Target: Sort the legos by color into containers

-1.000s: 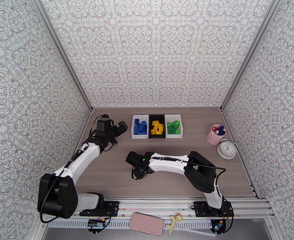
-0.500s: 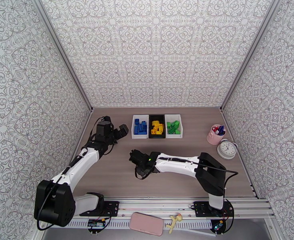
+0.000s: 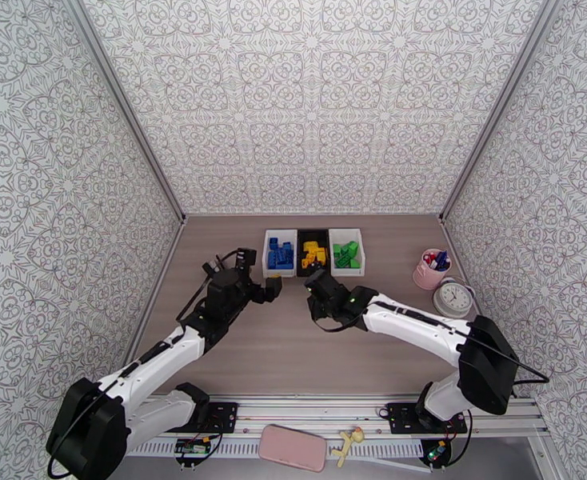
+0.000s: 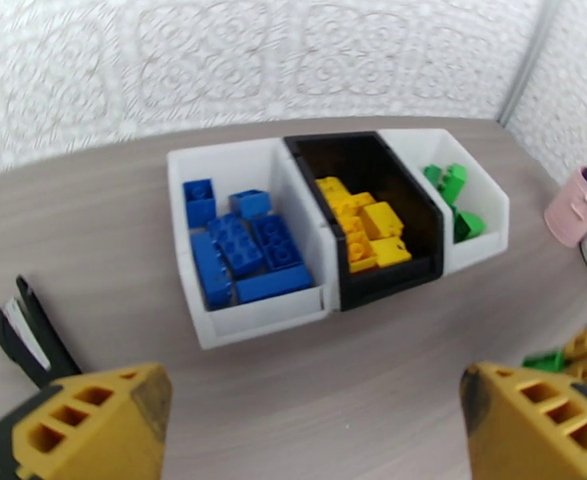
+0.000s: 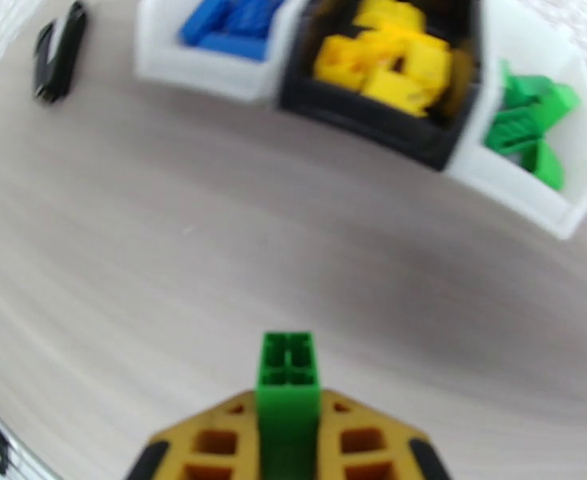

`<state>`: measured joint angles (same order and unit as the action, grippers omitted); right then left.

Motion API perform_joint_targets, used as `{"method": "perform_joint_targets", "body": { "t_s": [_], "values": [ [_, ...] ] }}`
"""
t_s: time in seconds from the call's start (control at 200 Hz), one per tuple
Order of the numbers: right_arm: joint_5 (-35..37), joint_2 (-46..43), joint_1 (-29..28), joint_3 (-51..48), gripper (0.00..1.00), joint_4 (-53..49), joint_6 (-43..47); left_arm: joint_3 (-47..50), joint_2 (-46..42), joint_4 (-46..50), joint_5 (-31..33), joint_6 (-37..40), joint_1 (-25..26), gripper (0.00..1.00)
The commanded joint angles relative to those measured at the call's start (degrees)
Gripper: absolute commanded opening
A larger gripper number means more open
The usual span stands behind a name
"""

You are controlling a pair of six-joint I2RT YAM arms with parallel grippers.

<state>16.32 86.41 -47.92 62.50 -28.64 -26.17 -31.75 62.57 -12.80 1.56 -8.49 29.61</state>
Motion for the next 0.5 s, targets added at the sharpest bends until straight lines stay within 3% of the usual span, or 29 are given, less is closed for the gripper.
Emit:
{"method": "perform_joint_targets", "body": {
  "t_s": [0.0,0.265,0.495],
  "values": [
    [0.0,-2.8,3.9,-1.9,0.01,3.6,0.4,1.7,-1.3,-4.4,1.4,7.3,3.8,1.00],
    [-2.8,1.3,14.2,2.5,0.01,9.7,4.4,5.3,-1.2,-10.0,0.9,8.1,11.6,1.00],
    [-1.9,12.1,18.2,10.7,0.02,16.0,10.1,5.4,-0.6,-11.0,-0.4,8.9,15.0,1.00]
  ]
}}
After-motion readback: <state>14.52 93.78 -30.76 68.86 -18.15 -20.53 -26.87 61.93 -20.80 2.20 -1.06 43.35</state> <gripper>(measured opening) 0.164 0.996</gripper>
